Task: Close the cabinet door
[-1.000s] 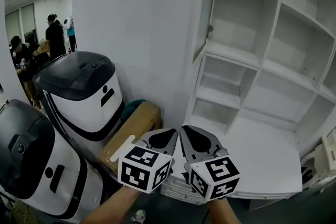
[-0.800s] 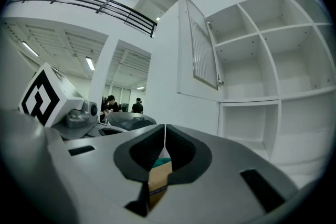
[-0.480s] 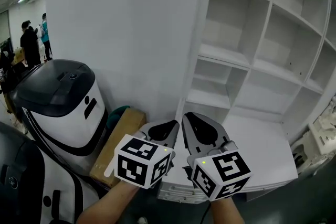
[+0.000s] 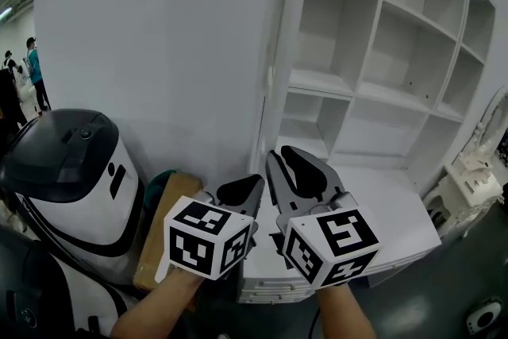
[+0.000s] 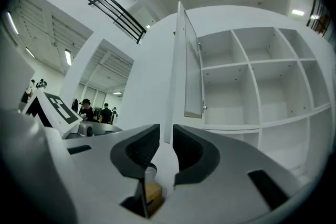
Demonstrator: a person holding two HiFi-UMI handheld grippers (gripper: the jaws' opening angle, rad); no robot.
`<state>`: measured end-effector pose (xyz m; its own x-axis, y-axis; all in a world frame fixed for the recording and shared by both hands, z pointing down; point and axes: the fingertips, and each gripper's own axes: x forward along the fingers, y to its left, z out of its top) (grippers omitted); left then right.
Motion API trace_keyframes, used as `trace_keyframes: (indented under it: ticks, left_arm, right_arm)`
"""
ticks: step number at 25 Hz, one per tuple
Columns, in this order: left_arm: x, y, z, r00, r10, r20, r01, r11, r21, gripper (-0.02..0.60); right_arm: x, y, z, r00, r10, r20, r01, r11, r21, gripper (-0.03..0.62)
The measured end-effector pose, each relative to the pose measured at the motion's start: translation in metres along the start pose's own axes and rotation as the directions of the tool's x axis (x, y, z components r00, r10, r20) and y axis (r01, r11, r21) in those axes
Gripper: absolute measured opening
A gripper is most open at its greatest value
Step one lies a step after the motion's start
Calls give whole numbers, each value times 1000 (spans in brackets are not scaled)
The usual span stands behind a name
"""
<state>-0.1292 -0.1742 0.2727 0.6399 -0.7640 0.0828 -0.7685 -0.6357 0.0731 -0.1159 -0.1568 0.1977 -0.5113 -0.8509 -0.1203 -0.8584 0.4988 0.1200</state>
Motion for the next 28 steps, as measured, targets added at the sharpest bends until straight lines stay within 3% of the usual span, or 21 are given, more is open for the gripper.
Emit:
trace_keyframes:
  ticks: [18, 28]
  left_arm:
    - [-7, 11, 25, 994, -106, 32, 106, 994, -5, 12]
    - [-6, 16, 24, 991, -130, 45, 130, 991, -13, 12]
  right_arm:
    - [35, -12, 22, 980, -197, 23, 196, 980, 8, 109]
    - [35, -16, 23, 976, -215, 45, 214, 977, 17, 107]
